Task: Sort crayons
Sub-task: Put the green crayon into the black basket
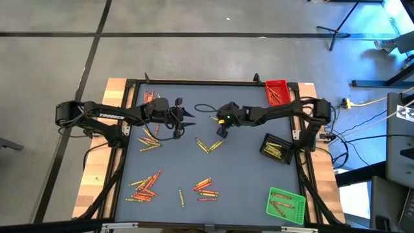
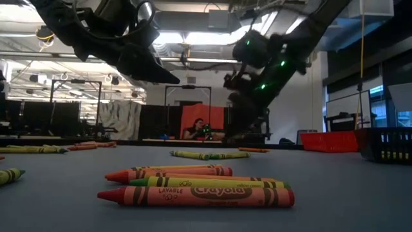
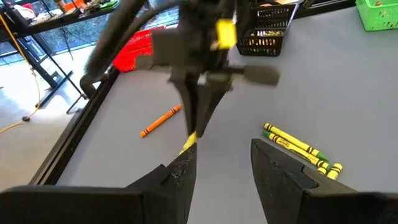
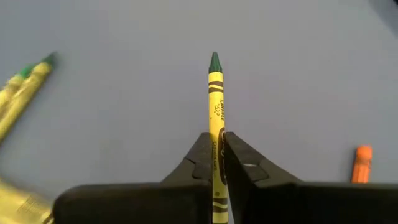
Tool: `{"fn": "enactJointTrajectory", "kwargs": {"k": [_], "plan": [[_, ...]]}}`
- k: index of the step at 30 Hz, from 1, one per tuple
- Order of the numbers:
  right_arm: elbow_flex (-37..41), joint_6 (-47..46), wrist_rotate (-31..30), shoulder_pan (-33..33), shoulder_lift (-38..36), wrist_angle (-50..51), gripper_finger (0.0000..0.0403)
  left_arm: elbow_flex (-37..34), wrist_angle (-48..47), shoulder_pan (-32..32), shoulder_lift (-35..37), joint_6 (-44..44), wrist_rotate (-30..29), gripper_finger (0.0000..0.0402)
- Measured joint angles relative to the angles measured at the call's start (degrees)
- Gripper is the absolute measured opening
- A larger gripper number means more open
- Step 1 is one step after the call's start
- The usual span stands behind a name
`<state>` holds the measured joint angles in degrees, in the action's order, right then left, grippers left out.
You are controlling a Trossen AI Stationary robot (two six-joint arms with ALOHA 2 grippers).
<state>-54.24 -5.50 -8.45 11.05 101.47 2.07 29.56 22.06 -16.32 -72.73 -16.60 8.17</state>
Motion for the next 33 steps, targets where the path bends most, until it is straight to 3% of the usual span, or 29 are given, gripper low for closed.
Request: {"fn": "enactJointTrajectory", "kwargs": {"k": [17,24,33], "plan": [[0.0,-7.83,0.1,-11.77,-21.94,30.91,0.0025,0.02,-0.04,0.0,-0.02,0.0,0.01,0.0135],[-0.01,-17.44,0.24,-17.55,-29.06,43.28,0.0025,0.02,0.05,0.0,-0.02,0.0,0.02,0.0135],[-0.06,-38.38,1.56,-26.89,-36.09,59.28,0.0026,0.02,0.07,0.0,-0.02,0.0,0.01,0.0135]]}}
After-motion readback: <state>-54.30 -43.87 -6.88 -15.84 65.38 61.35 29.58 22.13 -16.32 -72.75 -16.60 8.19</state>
